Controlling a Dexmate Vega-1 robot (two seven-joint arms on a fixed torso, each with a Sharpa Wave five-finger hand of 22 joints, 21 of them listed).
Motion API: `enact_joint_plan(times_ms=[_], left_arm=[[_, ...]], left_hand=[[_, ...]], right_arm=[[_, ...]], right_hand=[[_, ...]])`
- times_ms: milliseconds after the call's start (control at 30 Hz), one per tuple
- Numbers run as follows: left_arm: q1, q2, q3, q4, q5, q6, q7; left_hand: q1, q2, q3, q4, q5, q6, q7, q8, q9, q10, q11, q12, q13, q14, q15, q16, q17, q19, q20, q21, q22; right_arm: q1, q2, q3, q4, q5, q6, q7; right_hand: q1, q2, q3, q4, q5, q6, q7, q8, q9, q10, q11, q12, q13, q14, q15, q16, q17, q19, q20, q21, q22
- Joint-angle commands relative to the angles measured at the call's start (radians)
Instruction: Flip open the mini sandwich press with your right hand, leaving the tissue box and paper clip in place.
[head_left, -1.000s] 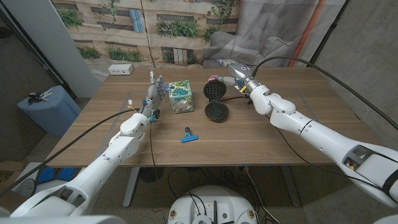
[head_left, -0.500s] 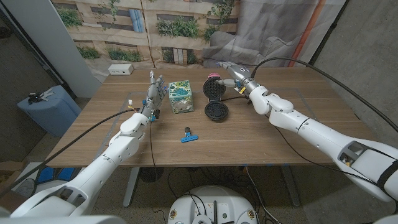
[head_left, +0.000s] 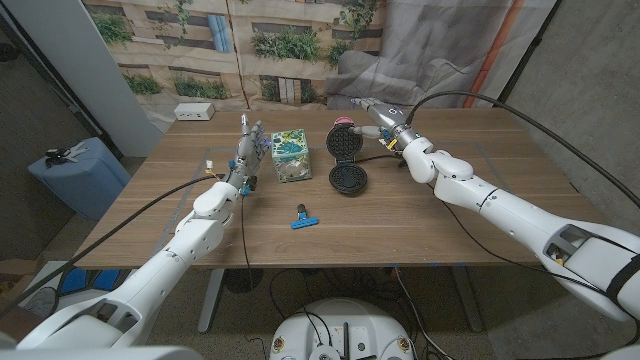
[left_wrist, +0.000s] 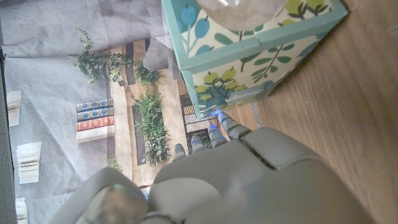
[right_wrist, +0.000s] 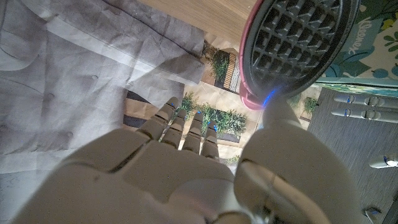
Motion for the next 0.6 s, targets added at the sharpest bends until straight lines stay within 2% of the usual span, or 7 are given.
enact_joint_plan(times_ms=[33, 333, 600], left_arm=[[0.000, 0.000, 0.000, 0.000, 0.000, 0.000, 0.000], [0.000, 0.000, 0.000, -0.001, 0.000, 0.000, 0.000], [0.000, 0.000, 0.000, 0.000, 0.000, 0.000, 0.000]], left_hand=[[0.000, 0.052, -0.007, -0.001, 0.005, -0.034, -0.008, 0.005, 0.005, -0.006, 0.000, 0.006, 0.002, -0.007, -0.036, 0.003, 0.003, 0.003, -0.003, 0.006, 0.003], [0.000, 0.052, -0.007, -0.001, 0.005, -0.035, -0.008, 0.005, 0.005, -0.005, 0.000, 0.007, 0.002, -0.008, -0.036, 0.003, 0.003, 0.004, -0.003, 0.007, 0.003], [0.000, 0.052, -0.007, -0.001, 0.005, -0.034, -0.008, 0.005, 0.005, -0.005, -0.001, 0.007, 0.002, -0.007, -0.036, 0.003, 0.003, 0.004, -0.003, 0.006, 0.003]], right_arm=[[-0.067, -0.041, 0.060, -0.091, 0.079, 0.002, 0.010], [-0.124, -0.078, 0.122, -0.126, 0.163, 0.048, 0.006], [-0.147, -0.082, 0.166, -0.086, 0.273, 0.135, 0.027]], right_hand=[[0.000, 0.003, -0.002, 0.002, 0.006, 0.005, 0.000, -0.003, 0.002, 0.004, -0.001, -0.004, 0.002, 0.004, 0.003, -0.001, 0.001, 0.006, 0.005, -0.002, 0.002], [-0.005, 0.006, -0.003, 0.002, 0.006, 0.000, 0.000, -0.007, 0.002, -0.003, 0.000, -0.006, 0.002, -0.002, 0.002, -0.004, 0.002, 0.005, 0.003, -0.002, 0.002], [-0.018, 0.008, -0.008, 0.007, 0.004, -0.019, 0.007, -0.015, 0.002, -0.011, 0.004, -0.009, 0.003, -0.007, 0.000, -0.005, 0.003, 0.007, -0.001, -0.001, 0.002]])
